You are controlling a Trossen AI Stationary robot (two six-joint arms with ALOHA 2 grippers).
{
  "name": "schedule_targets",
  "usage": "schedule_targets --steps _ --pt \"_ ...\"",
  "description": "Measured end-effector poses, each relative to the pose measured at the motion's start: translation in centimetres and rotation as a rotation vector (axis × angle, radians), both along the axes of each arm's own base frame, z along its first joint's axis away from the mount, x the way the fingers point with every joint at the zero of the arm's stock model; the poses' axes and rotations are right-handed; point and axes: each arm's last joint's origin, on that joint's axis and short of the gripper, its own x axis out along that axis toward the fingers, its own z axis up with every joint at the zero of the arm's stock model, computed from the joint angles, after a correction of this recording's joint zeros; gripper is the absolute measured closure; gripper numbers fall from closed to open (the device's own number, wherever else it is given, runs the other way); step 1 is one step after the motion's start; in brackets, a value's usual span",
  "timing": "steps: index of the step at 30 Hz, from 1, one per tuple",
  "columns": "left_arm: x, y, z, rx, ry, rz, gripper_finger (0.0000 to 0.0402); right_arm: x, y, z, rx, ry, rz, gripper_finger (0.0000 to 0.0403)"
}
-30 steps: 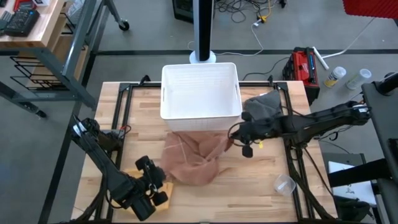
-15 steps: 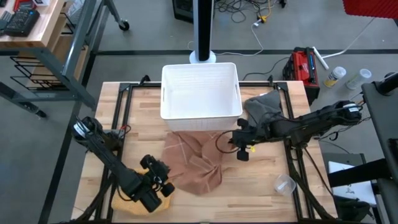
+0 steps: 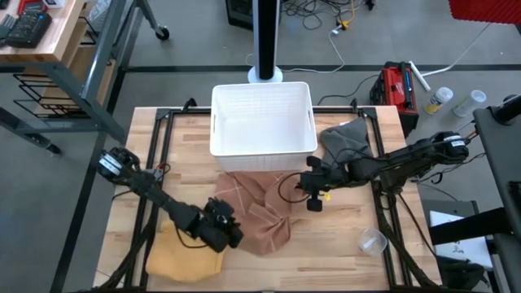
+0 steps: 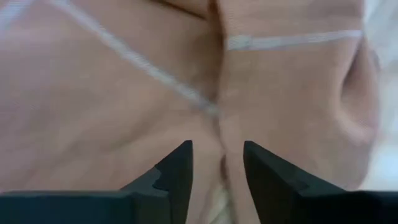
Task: Fold towel
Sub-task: Fold the brown squared towel
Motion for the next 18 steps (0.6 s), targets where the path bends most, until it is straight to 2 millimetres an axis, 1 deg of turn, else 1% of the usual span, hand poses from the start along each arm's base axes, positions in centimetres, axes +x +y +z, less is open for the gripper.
schedule_targets --steps 5,8,14,18 --pt "1.1 1.1 -0.2 -0.023 -0.049 -0.066 0.0228 0.2 0.0 0.1 -0.007 -0.019 0.01 0.0396" --pt "1.1 1.3 -0.4 -0.033 -0.047 -0.084 0.0215 0.2 0.0 0.1 -0.01 -0.022 0.014 0.0396" --pt "0.9 2.3 -1.4 -0.062 -0.06 -0.075 0.0208 0.4 0.1 0.3 -0.016 -0.048 0.023 0.0395" --pt "1.3 2.8 -1.6 -0.113 -0.104 -0.083 0.0216 0.6 0.1 0.5 -0.016 -0.078 0.027 0.0395"
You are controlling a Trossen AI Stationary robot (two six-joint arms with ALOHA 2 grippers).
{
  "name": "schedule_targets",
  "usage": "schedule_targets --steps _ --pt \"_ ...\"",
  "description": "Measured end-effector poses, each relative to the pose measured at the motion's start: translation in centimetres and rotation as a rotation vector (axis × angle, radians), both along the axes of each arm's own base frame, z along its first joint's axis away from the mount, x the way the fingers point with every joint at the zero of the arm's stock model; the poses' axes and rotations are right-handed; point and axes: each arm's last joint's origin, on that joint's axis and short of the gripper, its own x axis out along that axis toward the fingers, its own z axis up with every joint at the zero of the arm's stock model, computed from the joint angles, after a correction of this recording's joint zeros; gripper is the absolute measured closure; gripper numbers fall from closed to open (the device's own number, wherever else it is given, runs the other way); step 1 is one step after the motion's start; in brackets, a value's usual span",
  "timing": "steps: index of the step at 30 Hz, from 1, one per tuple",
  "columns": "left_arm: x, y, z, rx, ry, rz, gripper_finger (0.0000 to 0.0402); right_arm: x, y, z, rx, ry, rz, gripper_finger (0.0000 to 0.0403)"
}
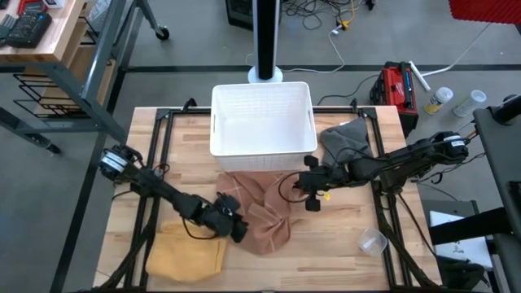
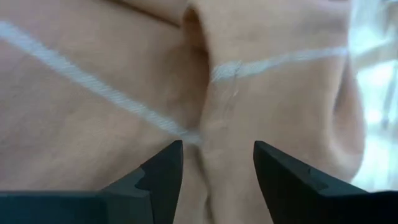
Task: Fold towel
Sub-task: Fold the brown squared towel
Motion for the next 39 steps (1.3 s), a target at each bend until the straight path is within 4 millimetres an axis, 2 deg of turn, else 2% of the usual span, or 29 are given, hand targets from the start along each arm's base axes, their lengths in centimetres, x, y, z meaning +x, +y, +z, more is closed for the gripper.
schedule_targets --steps 7,11,14,28,33,36,39 --pt "1.1 1.2 0.5 0.022 -0.06 0.001 0.0245 0.1 0.0 0.2 -0.001 -0.015 0.002 0.0395" --pt "1.4 2.2 0.6 0.137 -0.088 0.07 0.0257 0.2 0.0 0.2 -0.002 -0.016 0.003 0.0394" --pt "1.8 2.7 0.7 0.16 -0.108 0.075 0.0262 0.2 0.0 0.2 -0.002 -0.016 0.003 0.0395" --pt "2.2 2.6 1.2 0.125 -0.164 0.055 0.0285 0.5 0.0 0.6 0.028 -0.07 -0.024 0.0394" --pt "2.4 2.2 1.5 0.2 -0.188 -0.024 0.0288 0.7 0.0 0.9 0.014 -0.09 -0.035 0.0389" --pt "2.5 1.5 2.0 0.259 -0.236 -0.101 0.0312 0.8 0.0 1.5 0.008 -0.084 -0.033 0.0373" --pt "3.0 0.5 3.0 0.298 -0.264 -0.164 0.0367 0.9 0.0 2.3 -0.008 -0.026 -0.024 0.0349"
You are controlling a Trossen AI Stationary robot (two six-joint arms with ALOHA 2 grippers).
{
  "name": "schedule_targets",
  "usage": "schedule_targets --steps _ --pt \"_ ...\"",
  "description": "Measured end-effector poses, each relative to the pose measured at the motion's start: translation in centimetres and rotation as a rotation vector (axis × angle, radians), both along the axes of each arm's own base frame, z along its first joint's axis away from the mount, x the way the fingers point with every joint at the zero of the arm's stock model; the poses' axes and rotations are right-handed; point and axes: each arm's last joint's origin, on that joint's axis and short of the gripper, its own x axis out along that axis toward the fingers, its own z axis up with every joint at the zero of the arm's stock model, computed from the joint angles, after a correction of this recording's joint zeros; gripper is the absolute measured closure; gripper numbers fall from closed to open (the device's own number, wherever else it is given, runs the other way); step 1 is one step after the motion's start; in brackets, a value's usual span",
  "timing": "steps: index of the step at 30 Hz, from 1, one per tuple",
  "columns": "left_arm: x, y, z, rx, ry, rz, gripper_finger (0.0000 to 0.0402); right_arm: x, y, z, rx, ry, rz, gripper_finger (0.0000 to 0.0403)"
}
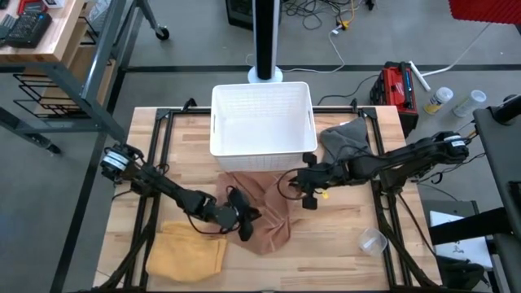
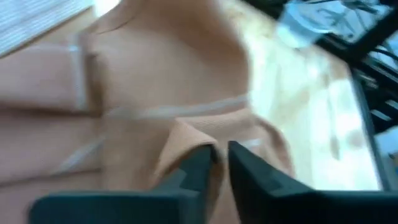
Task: Fold towel
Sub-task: Fold the brown squared towel
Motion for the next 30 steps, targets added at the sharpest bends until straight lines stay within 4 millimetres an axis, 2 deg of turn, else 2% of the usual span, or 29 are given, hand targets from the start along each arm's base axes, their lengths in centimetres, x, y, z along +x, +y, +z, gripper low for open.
schedule_targets --steps 2,5,11,15,22,26,30 --pt "0.4 -0.4 0.6 -0.001 0.008 -0.033 0.0392 0.0 0.0 0.4 -0.013 0.038 0.01 0.033" --pt "0.7 -0.9 1.2 0.01 0.061 -0.081 0.0392 0.1 0.0 1.1 -0.034 0.061 0.036 0.0302" --pt "1.1 -1.3 1.8 0.0 0.105 -0.197 0.0399 1.1 0.8 1.6 -0.016 0.01 0.233 0.0262" --pt "1.0 -1.9 2.0 0.039 0.084 -0.241 0.04 2.5 1.5 0.1 0.045 0.0 0.269 0.0248" --pt "0.5 -3.2 2.3 0.024 0.072 -0.335 0.0401 5.6 2.2 -3.5 0.009 0.083 0.322 0.0238" --pt "0.4 -3.5 2.4 0.016 0.052 -0.342 0.0401 7.9 2.5 -4.6 -0.045 0.111 0.369 0.024" --pt "0.4 -3.7 2.6 0.011 0.035 -0.349 0.0401 9.9 2.8 -4.7 -0.092 0.112 0.398 0.0244"
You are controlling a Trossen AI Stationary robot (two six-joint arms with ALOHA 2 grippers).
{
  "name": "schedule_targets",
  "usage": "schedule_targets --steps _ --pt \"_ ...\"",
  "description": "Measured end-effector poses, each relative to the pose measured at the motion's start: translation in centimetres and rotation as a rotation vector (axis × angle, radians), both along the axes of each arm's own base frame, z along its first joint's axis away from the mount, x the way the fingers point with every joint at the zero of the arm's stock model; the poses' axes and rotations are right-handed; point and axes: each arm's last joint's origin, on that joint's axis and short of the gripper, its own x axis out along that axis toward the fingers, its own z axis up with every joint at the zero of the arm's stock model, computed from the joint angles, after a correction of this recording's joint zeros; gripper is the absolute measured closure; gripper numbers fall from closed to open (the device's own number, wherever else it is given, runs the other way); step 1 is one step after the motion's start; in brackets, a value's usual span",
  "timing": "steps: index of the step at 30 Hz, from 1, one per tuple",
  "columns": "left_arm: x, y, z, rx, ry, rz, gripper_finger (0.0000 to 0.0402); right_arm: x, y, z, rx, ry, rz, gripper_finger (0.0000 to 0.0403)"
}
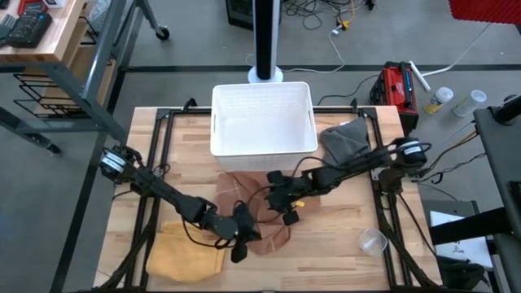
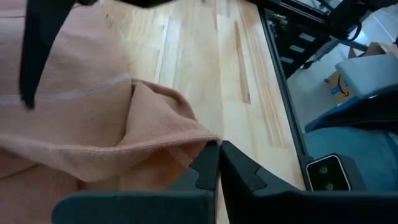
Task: Fold towel
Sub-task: Fold the brown squared towel
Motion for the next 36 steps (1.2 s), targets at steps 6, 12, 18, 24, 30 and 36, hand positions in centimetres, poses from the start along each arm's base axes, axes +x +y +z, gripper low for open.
schedule_targets --steps 6,12,18,24,30,36 --pt "-0.4 -0.8 0.1 -0.018 -0.005 -0.026 0.0401 1.3 0.0 0.1 -0.042 0.032 0.035 0.0239" --pt "-0.8 -1.8 0.3 -0.037 -0.025 -0.065 0.0401 1.6 -0.6 -0.4 -0.029 0.006 0.046 0.0245" --pt "-1.0 -2.5 0.6 -0.056 -0.059 -0.085 0.0401 1.8 -0.8 -0.8 -0.001 -0.007 0.041 0.0292" --pt "-1.3 -2.7 1.0 -0.065 -0.061 -0.089 0.0401 1.5 -0.8 -0.2 0.031 -0.017 0.011 0.0394" --pt "-2.2 -2.3 2.8 -0.087 -0.067 -0.067 0.0401 -0.3 -0.8 3.5 -0.042 -0.032 -0.035 0.0399" --pt "-4.5 -0.6 6.5 -0.038 -0.094 0.056 0.0401 -3.4 -0.6 8.9 -0.141 -0.124 -0.089 0.0401"
